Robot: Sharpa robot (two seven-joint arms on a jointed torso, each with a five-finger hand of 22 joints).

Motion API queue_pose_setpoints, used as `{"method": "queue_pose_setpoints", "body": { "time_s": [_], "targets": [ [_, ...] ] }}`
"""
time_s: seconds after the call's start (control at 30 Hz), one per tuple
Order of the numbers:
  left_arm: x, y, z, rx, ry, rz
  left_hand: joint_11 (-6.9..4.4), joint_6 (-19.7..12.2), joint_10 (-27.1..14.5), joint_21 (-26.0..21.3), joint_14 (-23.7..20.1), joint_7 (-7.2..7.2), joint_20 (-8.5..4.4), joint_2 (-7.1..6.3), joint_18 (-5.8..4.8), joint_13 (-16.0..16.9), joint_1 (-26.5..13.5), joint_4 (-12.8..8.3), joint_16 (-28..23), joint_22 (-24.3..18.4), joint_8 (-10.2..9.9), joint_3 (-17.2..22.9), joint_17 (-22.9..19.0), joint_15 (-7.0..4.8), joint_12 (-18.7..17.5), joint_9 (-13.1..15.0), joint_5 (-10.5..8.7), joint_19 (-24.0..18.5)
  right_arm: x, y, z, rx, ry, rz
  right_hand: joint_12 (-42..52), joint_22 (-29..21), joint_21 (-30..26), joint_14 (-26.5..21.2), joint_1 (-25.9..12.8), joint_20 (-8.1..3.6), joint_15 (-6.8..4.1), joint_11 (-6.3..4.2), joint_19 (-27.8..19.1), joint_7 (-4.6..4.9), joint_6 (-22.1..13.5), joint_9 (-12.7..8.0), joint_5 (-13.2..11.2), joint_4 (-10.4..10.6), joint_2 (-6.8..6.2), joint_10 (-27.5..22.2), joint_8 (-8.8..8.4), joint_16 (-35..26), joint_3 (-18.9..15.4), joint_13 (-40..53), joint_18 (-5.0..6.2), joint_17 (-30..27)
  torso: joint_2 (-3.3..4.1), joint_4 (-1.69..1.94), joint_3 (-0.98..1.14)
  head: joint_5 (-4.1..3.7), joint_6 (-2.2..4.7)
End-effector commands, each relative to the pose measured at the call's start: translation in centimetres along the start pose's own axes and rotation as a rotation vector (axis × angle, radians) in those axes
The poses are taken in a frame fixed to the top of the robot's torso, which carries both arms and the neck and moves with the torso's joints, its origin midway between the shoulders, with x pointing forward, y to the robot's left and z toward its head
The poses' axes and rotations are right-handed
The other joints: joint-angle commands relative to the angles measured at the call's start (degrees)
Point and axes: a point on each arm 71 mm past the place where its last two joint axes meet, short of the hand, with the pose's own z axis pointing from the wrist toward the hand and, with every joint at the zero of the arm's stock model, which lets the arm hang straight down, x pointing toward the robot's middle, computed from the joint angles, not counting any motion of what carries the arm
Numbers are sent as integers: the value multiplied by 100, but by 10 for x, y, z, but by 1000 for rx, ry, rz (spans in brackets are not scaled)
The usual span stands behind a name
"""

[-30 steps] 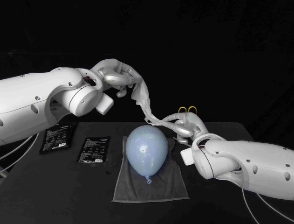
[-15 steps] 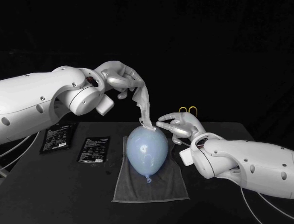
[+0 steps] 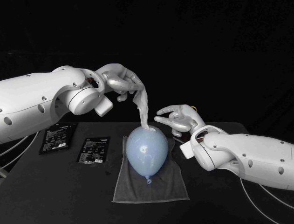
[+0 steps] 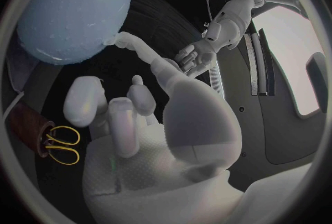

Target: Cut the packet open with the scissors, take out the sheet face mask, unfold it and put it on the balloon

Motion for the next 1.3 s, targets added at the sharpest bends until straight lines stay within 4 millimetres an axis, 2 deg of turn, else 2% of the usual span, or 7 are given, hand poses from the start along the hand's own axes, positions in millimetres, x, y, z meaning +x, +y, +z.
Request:
{"method": "queue_pose_setpoints", "body": {
  "time_s": [0.03,0.23,0.37,0.47,1.03,1.3],
  "targets": [
    [3,-2,1,2,30,12,-42,40,67,9,216,3,-15,43,-57,7,9,-48,32,-1,23,2,277,-49,-1,261,20,-22,-1,17,8,-120,11,-54,374,884,380,428,41,-30,-48,-42,197,-44,165,-28,24,6,98,374,31,102,-36,318,-76,1060,6,5,-3,-19,10],
    [4,-3,2,3,32,12,-42,39,67,9,212,3,-15,46,-57,4,2,-53,29,0,23,2,266,-49,-3,261,20,-22,1,26,19,-149,32,-80,856,1028,878,570,20,-94,-110,-112,425,-116,407,-107,22,61,161,841,-28,224,-90,764,-170,1426,16,7,-8,-24,21],
    [4,-3,2,3,32,12,-41,39,65,7,213,3,-15,46,-56,0,-1,-55,29,-4,23,1,268,-49,-5,261,20,-24,4,29,22,-152,43,-84,875,1032,893,577,4,-102,-118,-120,434,-122,429,-122,20,74,153,859,-46,231,-111,780,-173,1448,15,13,-6,-26,17],
    [4,-3,3,3,32,12,-41,39,65,7,213,3,-15,46,-56,0,-1,-55,29,-4,23,1,268,-49,-5,261,20,-24,7,31,23,-157,50,-84,874,1030,887,575,-8,-105,-120,-120,432,-121,430,-131,20,82,144,859,-59,228,-125,777,-171,1439,16,2,-6,-19,16],
    [3,-2,5,-3,27,11,-42,38,79,11,211,2,-15,53,-59,20,-14,-66,27,7,24,0,261,-48,2,262,20,-20,12,35,19,-161,69,-78,886,1029,889,579,-49,-112,-119,-118,433,-121,458,-170,21,113,86,864,-113,232,-216,784,-172,1452,19,-3,1,-9,19],
    [3,-2,6,-4,28,12,-43,39,85,11,208,1,-15,58,-59,29,-17,-78,26,8,26,5,254,-49,4,263,20,-20,12,33,21,-149,65,-84,924,1036,926,585,22,-145,-170,-186,446,-205,698,-164,22,130,171,899,-39,237,-232,817,-175,1469,28,1,-2,-5,18]
  ]
}}
